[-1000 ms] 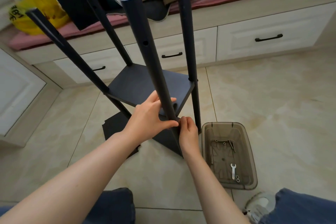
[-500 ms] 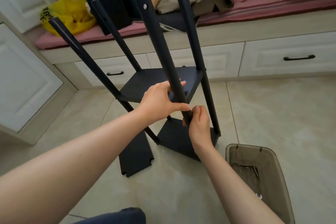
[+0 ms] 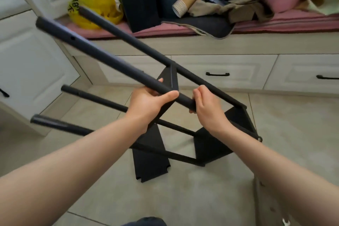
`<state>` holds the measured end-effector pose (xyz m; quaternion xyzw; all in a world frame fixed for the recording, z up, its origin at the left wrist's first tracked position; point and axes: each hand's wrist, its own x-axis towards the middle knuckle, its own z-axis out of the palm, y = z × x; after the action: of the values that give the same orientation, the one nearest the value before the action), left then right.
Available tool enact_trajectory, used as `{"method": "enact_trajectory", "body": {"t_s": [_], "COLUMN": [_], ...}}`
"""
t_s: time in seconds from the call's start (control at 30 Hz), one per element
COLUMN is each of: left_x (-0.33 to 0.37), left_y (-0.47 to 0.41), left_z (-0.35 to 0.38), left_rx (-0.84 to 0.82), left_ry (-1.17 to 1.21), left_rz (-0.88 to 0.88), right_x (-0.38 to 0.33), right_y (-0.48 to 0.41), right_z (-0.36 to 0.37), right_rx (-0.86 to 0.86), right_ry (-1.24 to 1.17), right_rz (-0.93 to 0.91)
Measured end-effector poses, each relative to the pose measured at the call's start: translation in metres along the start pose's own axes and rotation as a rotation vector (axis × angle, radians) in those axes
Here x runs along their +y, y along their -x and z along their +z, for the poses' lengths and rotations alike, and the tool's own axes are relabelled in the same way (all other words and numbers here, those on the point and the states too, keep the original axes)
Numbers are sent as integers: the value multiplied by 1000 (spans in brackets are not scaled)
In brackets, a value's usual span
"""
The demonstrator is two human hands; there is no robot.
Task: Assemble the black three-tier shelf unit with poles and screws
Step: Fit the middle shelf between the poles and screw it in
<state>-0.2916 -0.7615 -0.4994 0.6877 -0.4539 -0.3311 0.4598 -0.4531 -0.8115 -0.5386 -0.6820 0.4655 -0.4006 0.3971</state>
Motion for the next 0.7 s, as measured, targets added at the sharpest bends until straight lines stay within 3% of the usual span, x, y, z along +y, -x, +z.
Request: {"method": "enact_trajectory", "body": {"t_s": [0.17, 0.37, 0.7], "left_x": [-40, -90, -161], "left_y": [29, 58, 86], "left_z": [-12, -26, -27], "left_rx": [64, 125, 168], "left_ry": [200, 377, 606], "left_rz": [-81, -241, -290], "right_x": [-5, -1, 16], "right_y": [4, 12, 33], "right_z": [13, 30, 71], "right_rx": [-150, -459, -481], "right_ry": [164, 370, 437], "right_rz": [-10, -16, -24]}}
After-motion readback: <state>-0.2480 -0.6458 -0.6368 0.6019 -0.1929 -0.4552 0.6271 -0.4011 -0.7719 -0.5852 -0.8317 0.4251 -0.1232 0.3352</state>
